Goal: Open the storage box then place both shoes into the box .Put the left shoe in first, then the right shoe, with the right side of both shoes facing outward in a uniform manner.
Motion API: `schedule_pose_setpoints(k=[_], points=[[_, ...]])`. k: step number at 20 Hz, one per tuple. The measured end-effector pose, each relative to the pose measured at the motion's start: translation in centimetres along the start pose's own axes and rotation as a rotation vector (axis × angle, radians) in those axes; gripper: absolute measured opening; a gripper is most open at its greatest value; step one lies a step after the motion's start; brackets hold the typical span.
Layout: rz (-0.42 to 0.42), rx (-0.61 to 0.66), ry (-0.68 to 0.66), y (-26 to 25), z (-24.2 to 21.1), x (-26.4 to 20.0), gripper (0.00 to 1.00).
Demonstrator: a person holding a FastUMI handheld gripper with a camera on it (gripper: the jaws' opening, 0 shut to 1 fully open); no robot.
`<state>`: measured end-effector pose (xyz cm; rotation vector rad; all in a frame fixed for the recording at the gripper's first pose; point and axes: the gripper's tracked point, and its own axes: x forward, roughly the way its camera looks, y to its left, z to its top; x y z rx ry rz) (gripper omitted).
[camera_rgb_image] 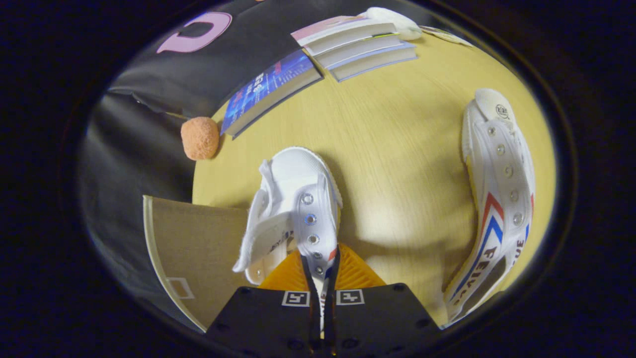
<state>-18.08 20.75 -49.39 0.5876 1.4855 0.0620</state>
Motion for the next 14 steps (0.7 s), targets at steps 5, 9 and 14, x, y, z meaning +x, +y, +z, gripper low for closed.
schedule_pose_setpoints(k=[5, 9, 14], points=[[0.116, 0.052, -0.083, 4.7, 3.0, -4.7, 0.05], [0.189, -0.008, -0.174, 9.9, 5.5, -8.9, 0.05], [0.294, -0.050, -0.193, 17.5, 5.1, -12.2, 0.05]])
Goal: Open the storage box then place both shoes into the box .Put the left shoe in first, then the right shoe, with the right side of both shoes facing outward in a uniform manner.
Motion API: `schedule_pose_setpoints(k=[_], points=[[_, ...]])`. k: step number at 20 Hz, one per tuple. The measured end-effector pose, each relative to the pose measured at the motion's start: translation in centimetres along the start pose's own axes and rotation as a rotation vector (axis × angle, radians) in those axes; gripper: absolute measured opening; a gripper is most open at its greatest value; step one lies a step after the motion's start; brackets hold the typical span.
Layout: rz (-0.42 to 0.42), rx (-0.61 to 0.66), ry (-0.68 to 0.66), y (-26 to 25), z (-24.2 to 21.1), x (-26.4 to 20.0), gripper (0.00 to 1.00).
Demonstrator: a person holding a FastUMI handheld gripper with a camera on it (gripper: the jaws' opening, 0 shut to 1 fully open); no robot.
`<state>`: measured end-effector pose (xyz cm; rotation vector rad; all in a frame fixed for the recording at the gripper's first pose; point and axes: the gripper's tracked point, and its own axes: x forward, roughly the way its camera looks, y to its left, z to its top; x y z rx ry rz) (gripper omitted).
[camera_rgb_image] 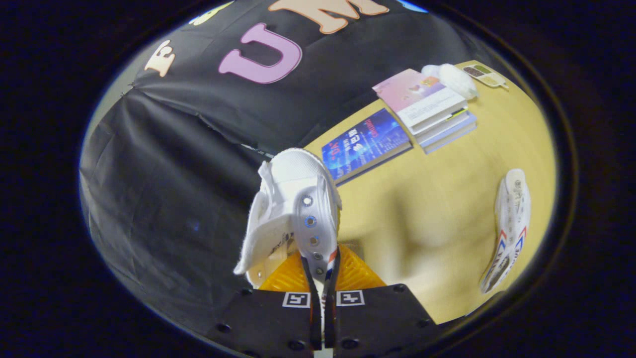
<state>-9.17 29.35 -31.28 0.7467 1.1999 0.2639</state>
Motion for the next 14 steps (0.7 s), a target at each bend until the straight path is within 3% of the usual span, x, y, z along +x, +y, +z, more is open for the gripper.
schedule_pose_setpoints(k=[6, 14], points=[[0.062, 0.012, 0.039, 6.9, -5.3, 2.5, 0.05], [0.005, 0.022, 0.128, 8.9, -13.5, 6.6, 0.05]])
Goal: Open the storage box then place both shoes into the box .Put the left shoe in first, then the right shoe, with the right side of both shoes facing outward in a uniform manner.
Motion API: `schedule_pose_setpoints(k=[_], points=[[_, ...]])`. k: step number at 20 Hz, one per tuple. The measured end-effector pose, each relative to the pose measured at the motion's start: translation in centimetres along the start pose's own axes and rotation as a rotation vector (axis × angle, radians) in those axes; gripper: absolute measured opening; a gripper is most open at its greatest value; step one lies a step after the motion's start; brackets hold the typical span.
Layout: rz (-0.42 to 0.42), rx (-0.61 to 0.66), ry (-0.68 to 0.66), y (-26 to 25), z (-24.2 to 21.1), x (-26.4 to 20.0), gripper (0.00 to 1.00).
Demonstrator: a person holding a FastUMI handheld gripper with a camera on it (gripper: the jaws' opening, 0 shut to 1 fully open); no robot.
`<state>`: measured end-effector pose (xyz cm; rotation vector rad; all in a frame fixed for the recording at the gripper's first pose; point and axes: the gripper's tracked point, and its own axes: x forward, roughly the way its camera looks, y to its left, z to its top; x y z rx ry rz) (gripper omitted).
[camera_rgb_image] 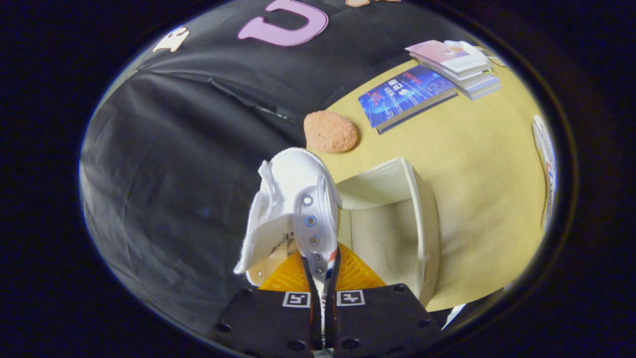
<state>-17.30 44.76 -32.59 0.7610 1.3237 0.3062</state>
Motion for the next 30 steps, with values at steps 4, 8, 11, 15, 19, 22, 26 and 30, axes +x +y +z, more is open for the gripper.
schedule_pose_setpoints(k=[4, 8, 11, 15, 19, 22, 26, 30], points=[[-0.054, 0.005, 0.035, -0.8, -2.6, 1.7, 0.05], [-0.118, 0.011, 0.065, -2.1, -4.4, 3.2, 0.05], [-0.172, 0.049, 0.089, -3.4, -4.9, 4.5, 0.05], [-0.252, 0.072, 0.105, -4.8, -5.5, 6.3, 0.06], [-0.290, 0.074, 0.151, -5.2, -6.9, 7.7, 0.06], [-0.317, 0.035, 0.170, -6.2, -7.0, 8.1, 0.26], [-0.287, 0.010, 0.166, -6.4, -6.4, 7.3, 0.39], [-0.180, 0.059, 0.169, -4.6, -4.6, 4.9, 0.38]])
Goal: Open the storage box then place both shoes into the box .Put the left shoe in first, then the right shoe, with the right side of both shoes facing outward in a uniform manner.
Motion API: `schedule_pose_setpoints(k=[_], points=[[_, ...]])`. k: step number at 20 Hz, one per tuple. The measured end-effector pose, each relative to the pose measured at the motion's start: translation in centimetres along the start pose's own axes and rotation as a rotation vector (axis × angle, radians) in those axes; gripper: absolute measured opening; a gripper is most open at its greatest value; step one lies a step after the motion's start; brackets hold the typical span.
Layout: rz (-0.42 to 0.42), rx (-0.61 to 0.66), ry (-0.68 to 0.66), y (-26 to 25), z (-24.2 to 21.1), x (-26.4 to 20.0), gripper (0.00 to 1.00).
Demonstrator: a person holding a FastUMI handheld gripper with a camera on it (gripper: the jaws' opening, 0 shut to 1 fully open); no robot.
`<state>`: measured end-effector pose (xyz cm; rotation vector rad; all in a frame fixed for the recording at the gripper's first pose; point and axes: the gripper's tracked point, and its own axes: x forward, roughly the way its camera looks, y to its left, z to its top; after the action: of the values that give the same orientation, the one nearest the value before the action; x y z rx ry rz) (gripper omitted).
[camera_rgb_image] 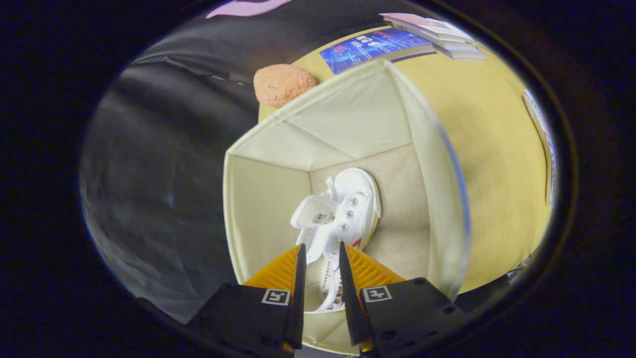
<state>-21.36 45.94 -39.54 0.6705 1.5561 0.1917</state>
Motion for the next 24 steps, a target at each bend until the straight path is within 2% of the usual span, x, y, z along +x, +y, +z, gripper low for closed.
schedule_pose_setpoints(k=[5, 10, 14, 17, 21, 24], points=[[0.102, 0.032, -0.068, -0.5, 5.2, -6.4, 0.38], [0.121, 0.069, -0.217, -6.4, 13.7, -14.2, 0.38], [0.033, 0.082, -0.325, -15.7, 19.2, -18.5, 0.38], [-0.034, 0.096, -0.369, -22.5, 21.1, -20.8, 0.38], [-0.125, 0.140, -0.396, -30.6, 22.2, -22.7, 0.38], [-0.205, 0.144, -0.367, -36.2, 21.2, -22.4, 0.38]])
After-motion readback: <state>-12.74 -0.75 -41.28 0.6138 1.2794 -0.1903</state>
